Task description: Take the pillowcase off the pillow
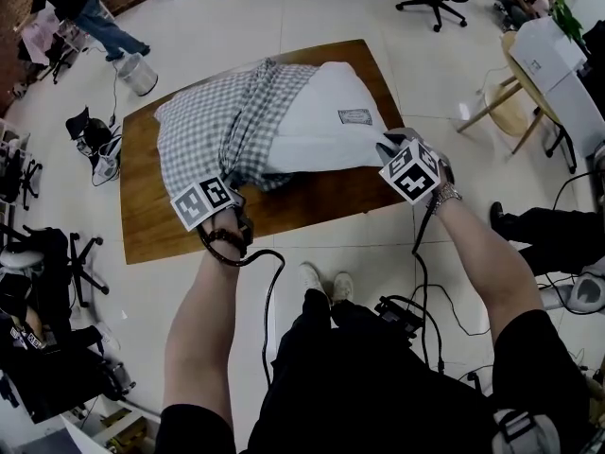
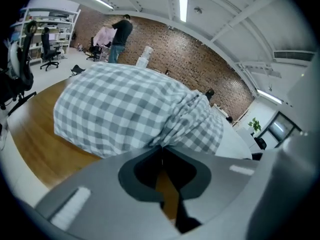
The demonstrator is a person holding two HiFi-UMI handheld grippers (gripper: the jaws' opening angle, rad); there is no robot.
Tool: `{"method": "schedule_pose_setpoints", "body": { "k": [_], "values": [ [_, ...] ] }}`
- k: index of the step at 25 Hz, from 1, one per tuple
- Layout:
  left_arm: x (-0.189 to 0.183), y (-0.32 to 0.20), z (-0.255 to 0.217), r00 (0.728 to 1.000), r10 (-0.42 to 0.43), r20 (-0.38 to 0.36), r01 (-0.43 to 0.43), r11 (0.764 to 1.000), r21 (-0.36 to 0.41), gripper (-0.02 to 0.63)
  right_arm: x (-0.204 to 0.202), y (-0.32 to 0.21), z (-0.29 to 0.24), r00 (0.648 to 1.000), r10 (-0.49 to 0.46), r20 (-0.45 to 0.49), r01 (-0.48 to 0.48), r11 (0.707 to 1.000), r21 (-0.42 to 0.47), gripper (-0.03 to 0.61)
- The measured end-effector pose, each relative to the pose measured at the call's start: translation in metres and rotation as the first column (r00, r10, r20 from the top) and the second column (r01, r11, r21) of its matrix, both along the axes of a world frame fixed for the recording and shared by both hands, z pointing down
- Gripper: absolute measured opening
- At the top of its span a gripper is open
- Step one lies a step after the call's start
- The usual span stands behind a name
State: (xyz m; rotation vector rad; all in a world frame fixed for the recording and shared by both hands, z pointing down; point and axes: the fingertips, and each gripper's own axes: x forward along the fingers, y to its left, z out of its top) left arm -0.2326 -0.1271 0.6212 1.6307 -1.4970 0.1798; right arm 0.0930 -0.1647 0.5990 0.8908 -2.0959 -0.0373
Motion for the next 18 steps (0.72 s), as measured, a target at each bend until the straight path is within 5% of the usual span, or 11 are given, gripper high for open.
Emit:
{"method": "schedule_pose_setpoints", "body": {
  "k": [6,18],
  "values": [
    [0.038,0.022,-0.012,0.994,0.110,0.009,-0.110,0.994,-0.011,0.037,0.001,0.018,0.002,0.998,-0.068,0.004,0.068,0.998,0.000,0.210],
    [0.096,0.055,-0.093,0.969,0.237,0.070,-0.244,0.962,0.120,0.066,0.003,0.061,-0.036,0.986,-0.157,0.053,0.156,0.987,0.027,0.238]
  ]
}}
